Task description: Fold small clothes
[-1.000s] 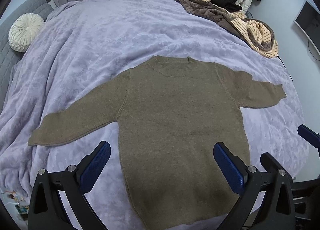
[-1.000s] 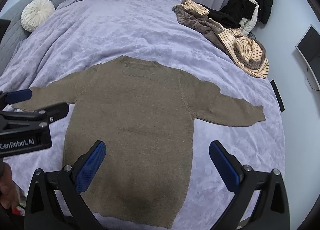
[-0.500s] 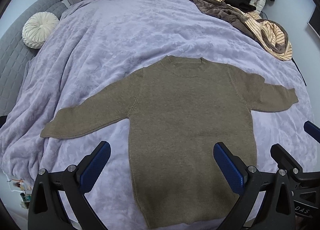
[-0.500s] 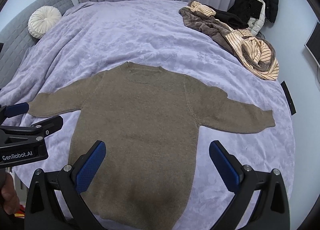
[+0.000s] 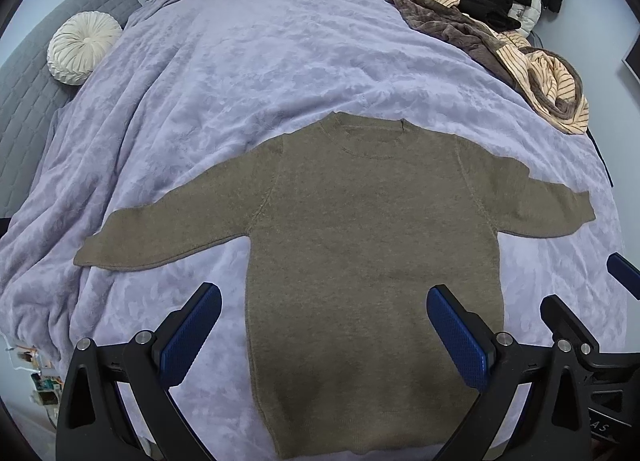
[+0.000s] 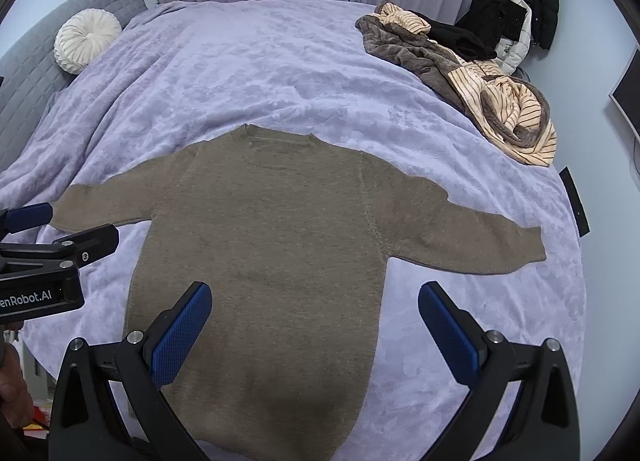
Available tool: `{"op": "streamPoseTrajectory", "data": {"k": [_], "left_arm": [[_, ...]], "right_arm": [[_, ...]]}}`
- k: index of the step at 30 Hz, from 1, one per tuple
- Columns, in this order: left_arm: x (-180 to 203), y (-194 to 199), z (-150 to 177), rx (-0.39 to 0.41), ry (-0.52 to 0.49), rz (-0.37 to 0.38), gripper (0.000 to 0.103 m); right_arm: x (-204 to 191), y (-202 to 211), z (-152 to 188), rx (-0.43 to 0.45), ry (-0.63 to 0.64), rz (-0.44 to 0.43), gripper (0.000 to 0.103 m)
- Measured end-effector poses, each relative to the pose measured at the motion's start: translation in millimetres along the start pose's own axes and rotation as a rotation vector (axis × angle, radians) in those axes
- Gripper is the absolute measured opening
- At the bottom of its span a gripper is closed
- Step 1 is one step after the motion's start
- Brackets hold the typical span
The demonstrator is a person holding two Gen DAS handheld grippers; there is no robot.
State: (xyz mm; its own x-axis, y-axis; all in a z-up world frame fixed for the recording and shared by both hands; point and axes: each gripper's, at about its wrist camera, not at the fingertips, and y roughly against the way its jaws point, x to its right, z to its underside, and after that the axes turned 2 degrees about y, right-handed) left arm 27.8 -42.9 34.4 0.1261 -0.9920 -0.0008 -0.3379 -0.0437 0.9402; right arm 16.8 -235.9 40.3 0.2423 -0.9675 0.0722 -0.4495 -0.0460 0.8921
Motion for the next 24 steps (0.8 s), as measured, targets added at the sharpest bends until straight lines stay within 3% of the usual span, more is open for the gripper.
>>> {"op": "streamPoseTrajectory", "data": {"k": [24], "left_arm": [[56.9, -13.6, -7.1, -0.032, -0.049, -0.018, 0.103]], "right_arm": [[59.5, -14.2, 1.8, -0.012, -0.061, 0.024, 0.103]]}}
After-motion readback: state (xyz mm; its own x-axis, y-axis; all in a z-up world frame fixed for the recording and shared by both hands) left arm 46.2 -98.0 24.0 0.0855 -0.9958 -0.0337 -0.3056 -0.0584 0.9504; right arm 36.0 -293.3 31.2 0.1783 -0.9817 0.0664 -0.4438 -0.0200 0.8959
